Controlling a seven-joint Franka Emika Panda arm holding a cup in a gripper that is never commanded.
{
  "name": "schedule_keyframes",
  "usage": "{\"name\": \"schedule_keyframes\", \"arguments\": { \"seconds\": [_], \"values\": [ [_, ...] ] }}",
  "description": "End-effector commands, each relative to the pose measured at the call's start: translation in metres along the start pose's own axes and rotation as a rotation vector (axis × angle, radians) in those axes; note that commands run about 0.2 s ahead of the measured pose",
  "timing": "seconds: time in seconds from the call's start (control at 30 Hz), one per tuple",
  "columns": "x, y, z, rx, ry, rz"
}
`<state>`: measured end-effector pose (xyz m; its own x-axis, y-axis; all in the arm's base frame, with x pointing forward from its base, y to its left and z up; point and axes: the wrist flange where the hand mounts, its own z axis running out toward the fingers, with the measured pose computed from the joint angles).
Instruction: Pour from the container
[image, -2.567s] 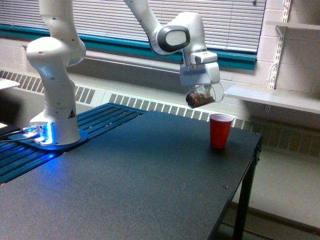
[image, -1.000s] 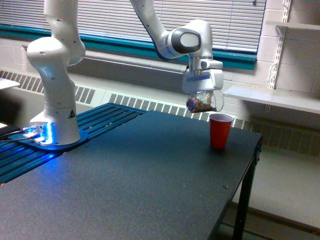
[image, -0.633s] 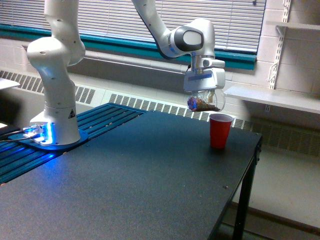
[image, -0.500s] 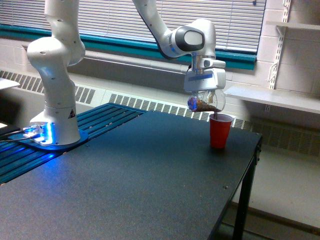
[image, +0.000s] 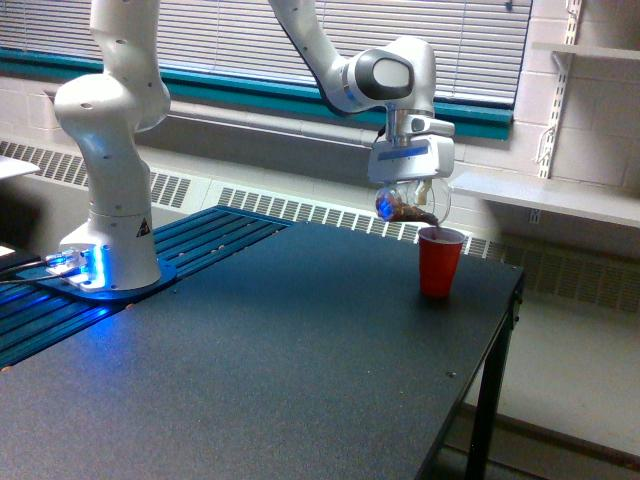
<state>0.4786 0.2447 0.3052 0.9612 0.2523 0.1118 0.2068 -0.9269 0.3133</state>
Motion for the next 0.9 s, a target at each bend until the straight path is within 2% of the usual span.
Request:
{"name": "schedule_keyframes", "arguments": {
  "seconds": [0.03,0.9],
  "values": [
    [0.0033,-0.0052,-0.0048,-0.018,0.004,-0.043],
    [0.0081,-0.0079,-0.0132,-0.045,-0.032,-0.067]
  ]
}}
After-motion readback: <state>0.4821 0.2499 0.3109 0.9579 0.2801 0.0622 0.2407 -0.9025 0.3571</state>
